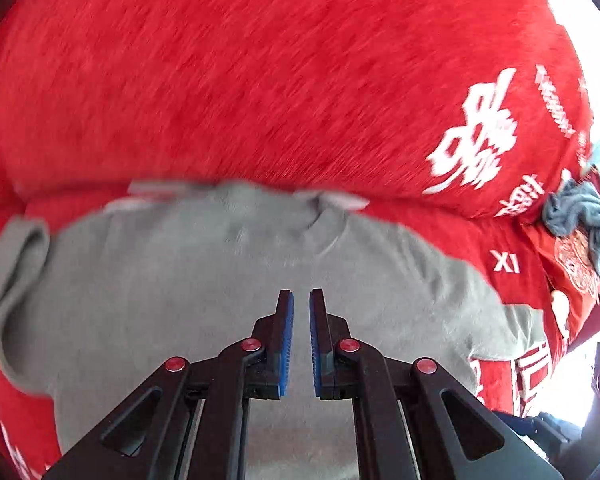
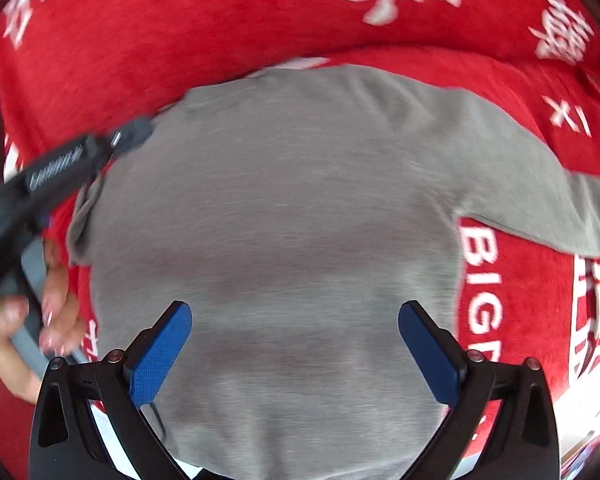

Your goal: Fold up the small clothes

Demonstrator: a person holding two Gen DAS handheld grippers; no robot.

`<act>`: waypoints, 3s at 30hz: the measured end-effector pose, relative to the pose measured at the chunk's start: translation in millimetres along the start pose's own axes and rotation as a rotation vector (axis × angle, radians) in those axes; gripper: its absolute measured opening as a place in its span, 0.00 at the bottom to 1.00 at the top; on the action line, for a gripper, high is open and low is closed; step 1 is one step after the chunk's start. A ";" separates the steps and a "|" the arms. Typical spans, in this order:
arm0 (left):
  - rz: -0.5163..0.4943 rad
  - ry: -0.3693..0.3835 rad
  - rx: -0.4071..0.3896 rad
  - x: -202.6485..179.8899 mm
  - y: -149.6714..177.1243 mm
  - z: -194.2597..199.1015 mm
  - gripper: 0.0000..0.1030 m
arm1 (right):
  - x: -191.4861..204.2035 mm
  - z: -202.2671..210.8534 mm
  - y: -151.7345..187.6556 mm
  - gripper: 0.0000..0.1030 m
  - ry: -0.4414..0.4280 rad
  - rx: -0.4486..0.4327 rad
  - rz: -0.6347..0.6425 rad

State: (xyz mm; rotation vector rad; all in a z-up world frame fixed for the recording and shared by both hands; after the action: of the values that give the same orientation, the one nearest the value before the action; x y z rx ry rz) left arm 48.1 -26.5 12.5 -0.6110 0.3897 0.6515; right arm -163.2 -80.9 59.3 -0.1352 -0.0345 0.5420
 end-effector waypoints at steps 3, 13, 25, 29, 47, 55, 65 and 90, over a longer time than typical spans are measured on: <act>0.048 -0.103 0.009 27.2 9.4 12.1 0.53 | -2.2 -10.5 -0.9 1.00 -0.031 0.019 -0.010; 0.258 -0.364 -0.107 143.3 41.8 132.0 0.81 | 148.1 -6.5 -43.9 1.00 -0.288 -0.028 0.213; 0.487 -0.406 -0.087 248.5 104.2 188.4 0.81 | 362.3 -72.3 -51.6 0.60 -0.651 0.243 0.193; 0.514 -0.375 -0.072 259.2 113.9 188.0 0.81 | 381.1 -97.0 -53.7 0.60 -0.575 0.270 0.158; 0.378 -0.389 -0.026 243.0 98.2 178.9 0.81 | 258.2 -9.8 -75.2 0.06 -1.330 0.064 -0.347; 0.258 -0.370 0.017 198.7 69.9 142.8 0.81 | 84.1 -14.3 -48.8 0.06 -1.267 -0.107 -0.705; 0.206 -0.351 0.068 177.5 39.7 106.0 0.81 | -11.0 -50.4 -6.9 0.70 -0.734 0.044 -0.684; 0.215 -0.268 0.165 190.0 -7.4 43.2 0.81 | -50.6 -56.7 -89.4 0.09 -0.164 -0.128 -0.358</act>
State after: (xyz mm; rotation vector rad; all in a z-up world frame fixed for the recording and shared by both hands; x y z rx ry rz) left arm 198.8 80.5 -49.7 -0.3205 0.2561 0.8861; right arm -156.8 -189.7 15.6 -0.2041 -0.2493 0.1917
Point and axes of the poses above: each gripper's, at about its wrist camera, not at the fingertips, and z roughly against the way its jaws point, x to its left, y to its underside, the point moved 2 cm from there along -z, roughly the way its jaws point, and after that the axes turned 13 degrees about y, right-handed, at the moved point
